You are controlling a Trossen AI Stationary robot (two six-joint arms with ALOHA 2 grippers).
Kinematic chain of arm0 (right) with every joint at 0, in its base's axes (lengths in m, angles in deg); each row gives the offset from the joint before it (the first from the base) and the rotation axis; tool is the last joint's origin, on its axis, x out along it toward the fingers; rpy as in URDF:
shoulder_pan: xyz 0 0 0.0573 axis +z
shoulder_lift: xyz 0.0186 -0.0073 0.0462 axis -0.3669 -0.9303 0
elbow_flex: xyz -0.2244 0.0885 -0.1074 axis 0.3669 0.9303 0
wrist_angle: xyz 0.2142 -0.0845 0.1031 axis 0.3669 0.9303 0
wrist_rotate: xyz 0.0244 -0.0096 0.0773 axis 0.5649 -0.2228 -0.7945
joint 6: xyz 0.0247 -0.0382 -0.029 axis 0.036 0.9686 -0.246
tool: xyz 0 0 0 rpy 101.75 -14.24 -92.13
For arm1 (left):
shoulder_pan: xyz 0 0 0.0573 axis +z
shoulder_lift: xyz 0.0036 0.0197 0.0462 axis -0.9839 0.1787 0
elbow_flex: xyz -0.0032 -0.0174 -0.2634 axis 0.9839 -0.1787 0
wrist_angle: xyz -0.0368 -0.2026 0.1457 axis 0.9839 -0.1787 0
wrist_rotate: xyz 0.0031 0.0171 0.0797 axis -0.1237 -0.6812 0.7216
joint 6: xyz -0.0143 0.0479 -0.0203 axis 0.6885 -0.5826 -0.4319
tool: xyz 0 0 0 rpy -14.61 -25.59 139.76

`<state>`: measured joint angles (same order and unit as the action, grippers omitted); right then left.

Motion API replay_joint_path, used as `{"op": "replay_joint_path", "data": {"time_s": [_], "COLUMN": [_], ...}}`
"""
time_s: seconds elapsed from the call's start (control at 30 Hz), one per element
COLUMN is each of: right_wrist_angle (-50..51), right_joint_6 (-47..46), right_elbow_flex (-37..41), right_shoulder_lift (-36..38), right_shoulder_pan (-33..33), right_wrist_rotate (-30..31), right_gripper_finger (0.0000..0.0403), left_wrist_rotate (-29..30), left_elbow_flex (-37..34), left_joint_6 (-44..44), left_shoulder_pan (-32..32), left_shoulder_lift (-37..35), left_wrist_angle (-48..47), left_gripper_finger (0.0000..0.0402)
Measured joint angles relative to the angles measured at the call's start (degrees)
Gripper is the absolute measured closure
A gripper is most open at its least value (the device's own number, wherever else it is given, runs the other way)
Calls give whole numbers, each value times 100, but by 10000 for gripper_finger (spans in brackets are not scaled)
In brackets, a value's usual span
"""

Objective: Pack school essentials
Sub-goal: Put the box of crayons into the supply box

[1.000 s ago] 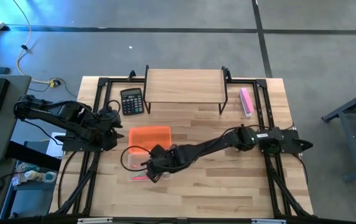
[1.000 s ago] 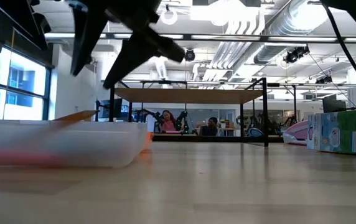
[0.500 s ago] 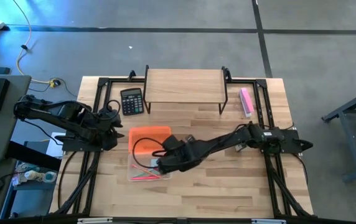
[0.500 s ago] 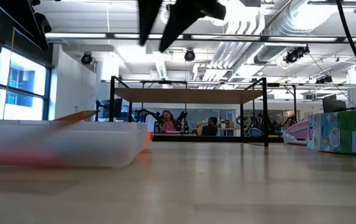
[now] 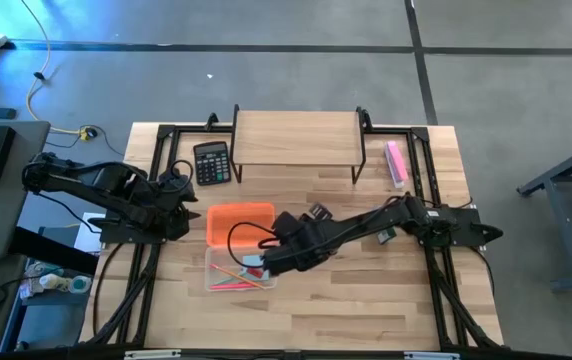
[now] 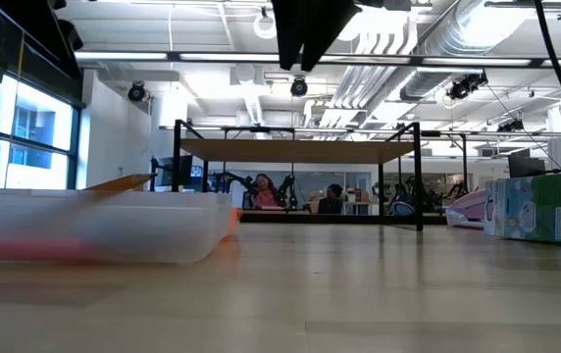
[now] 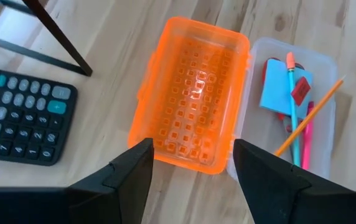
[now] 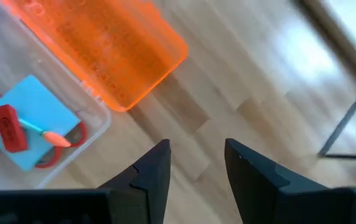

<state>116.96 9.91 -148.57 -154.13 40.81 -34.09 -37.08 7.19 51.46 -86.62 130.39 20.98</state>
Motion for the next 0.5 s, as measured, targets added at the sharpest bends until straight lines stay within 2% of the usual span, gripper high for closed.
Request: {"op": "replay_joint_path", "data": {"time_s": [0.33, 0.5], "right_wrist_angle": [-2, 6], "right_joint_6": [1252, 1298], "right_elbow_flex": [57, 930], "right_shoulder_lift": [126, 749], "right_shoulder_pan": [-117, -166], "right_wrist_rotate": [225, 309], "right_gripper_finger": [271, 285], "left_wrist_rotate": [27, 68], "left_elbow_flex": [2, 1], "left_joint_6": [-351, -347], "left_shoulder_pan": [2, 2], "left_shoulder_lift": [-1, -1], "left_wrist_angle": [7, 7], "left_gripper_finger": [190, 190]}}
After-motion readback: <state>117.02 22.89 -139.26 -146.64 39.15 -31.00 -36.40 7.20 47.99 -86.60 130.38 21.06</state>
